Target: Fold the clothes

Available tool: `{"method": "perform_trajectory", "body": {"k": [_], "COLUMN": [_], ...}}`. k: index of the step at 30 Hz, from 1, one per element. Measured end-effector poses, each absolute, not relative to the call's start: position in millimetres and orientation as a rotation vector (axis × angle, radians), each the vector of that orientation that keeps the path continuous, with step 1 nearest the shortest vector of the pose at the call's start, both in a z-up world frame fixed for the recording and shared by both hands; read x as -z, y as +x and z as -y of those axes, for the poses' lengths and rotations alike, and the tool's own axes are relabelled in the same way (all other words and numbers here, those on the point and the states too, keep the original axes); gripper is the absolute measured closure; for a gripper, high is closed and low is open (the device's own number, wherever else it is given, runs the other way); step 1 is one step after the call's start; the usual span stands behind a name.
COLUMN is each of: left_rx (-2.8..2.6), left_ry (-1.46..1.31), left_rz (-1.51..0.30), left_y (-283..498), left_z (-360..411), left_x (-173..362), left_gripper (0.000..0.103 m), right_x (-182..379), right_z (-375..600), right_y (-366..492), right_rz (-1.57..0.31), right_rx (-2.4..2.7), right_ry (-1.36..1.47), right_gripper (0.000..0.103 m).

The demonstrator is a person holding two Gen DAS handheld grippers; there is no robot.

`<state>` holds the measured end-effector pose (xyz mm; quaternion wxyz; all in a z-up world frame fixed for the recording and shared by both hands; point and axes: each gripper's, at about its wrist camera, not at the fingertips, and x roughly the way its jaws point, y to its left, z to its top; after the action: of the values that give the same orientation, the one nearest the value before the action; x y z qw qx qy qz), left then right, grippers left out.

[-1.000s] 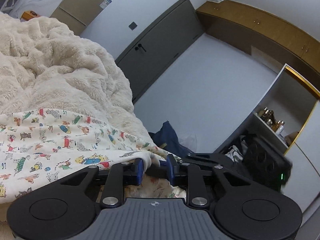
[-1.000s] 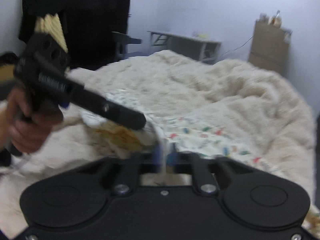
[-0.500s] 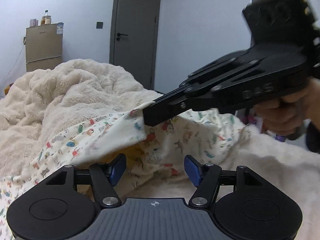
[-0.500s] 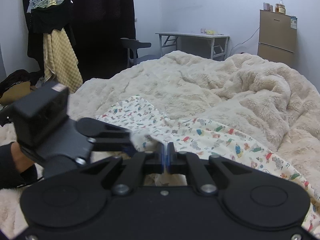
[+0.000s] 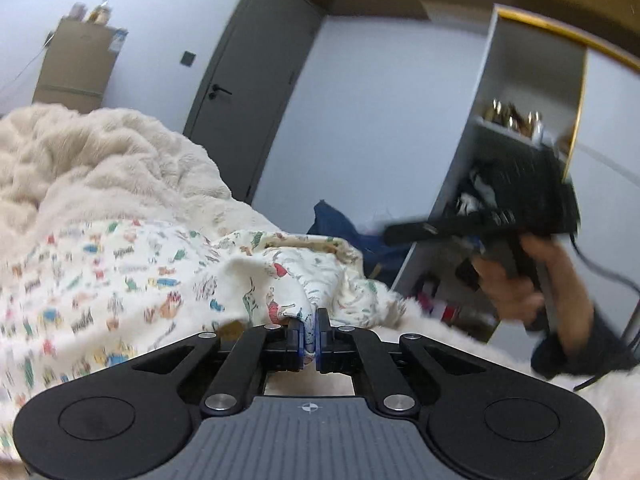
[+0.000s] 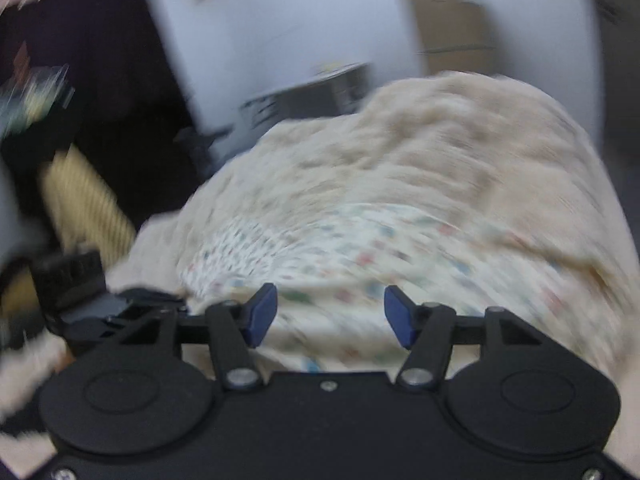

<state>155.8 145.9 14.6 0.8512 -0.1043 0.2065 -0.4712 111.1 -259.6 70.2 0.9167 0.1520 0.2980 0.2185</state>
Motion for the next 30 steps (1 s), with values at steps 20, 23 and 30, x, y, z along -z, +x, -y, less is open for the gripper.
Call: {"method": "perform_trajectory", "body": {"k": [20, 23, 30], "left_rx": [0.979, 0.983, 0.998], "left_ry": [-0.267, -0.278, -0.329], "left_rz": [-0.431, -0.419, -0.411], "left_y": [144.8, 144.0, 144.2], "left_z": [-141.9, -144.0, -146.6], "left_x": [-28.8, -30.3, -33.7], "left_gripper": [0.103, 0.103, 0.103], "right_x": [73.2, 37.0, -31.5], "right_z": [396.9, 399.7, 434.0], "right_y": [124.9, 126.3, 127.9], "right_rz": [-0.603, -0.572, -0.478], "right_rx": [-0.025, -0.031, -0.090], "right_ry": [1.383, 1.294, 1.063], "right_gripper": [0.073, 0.084, 0.101]}}
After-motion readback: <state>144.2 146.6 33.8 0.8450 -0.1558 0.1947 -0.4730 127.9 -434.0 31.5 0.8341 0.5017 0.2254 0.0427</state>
